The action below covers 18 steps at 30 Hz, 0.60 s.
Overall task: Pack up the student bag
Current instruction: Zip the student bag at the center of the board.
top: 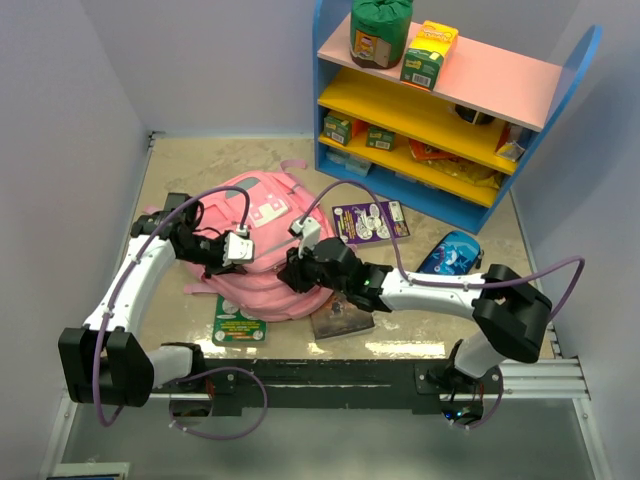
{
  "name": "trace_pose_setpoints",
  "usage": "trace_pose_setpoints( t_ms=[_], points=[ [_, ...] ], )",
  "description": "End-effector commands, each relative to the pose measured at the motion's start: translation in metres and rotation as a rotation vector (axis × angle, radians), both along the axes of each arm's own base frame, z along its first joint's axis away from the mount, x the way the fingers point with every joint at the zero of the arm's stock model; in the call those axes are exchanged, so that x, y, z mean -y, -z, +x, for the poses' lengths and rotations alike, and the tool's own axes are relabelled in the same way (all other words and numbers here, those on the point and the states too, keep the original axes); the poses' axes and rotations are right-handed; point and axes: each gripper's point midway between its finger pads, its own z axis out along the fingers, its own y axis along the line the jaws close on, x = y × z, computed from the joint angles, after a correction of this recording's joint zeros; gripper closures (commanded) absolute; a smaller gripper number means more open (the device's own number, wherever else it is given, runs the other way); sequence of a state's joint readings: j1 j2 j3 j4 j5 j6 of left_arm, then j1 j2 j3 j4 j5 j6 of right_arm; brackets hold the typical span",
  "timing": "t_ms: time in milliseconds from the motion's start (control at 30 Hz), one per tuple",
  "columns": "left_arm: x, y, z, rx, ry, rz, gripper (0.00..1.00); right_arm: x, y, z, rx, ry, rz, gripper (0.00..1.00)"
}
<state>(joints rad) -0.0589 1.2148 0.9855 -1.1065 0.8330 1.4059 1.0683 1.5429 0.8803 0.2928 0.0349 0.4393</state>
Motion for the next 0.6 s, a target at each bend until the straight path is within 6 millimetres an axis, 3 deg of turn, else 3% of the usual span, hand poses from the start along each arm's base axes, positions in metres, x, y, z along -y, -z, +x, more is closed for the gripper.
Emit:
trace_pose_setpoints(
  t_ms=[0, 67, 100, 233, 300, 500, 567],
  points=[
    [0.003, -0.015, 0.008, 0.073, -0.003, -0.038, 0.99, -0.003, -0.021, 0.009, 0.044, 0.047, 0.03, 0.92],
    [0.002, -0.014, 0.006, 0.07, 0.0, -0.032, 1.0, 0.01, -0.015, 0.015, 0.045, 0.106, -0.012, 1.0],
    [0.002, -0.014, 0.006, 0.072, 0.005, -0.028, 0.99, 0.024, -0.015, 0.029, 0.07, 0.196, -0.039, 1.0],
    [0.002, -0.013, 0.002, 0.076, 0.022, -0.025, 0.99, 0.061, -0.001, 0.05, 0.055, 0.33, -0.159, 1.0],
    [0.002, -0.013, 0.0, 0.078, 0.034, -0.024, 1.0, 0.071, 0.0, 0.06, 0.053, 0.391, -0.191, 1.0],
    [0.001, -0.011, -0.01, 0.088, 0.096, -0.014, 1.0, 0.122, 0.034, 0.099, 0.021, 0.608, -0.33, 1.0],
    [0.001, -0.01, -0.014, 0.086, 0.109, -0.007, 1.0, 0.13, 0.039, 0.112, 0.035, 0.657, -0.356, 1.0]
  ],
)
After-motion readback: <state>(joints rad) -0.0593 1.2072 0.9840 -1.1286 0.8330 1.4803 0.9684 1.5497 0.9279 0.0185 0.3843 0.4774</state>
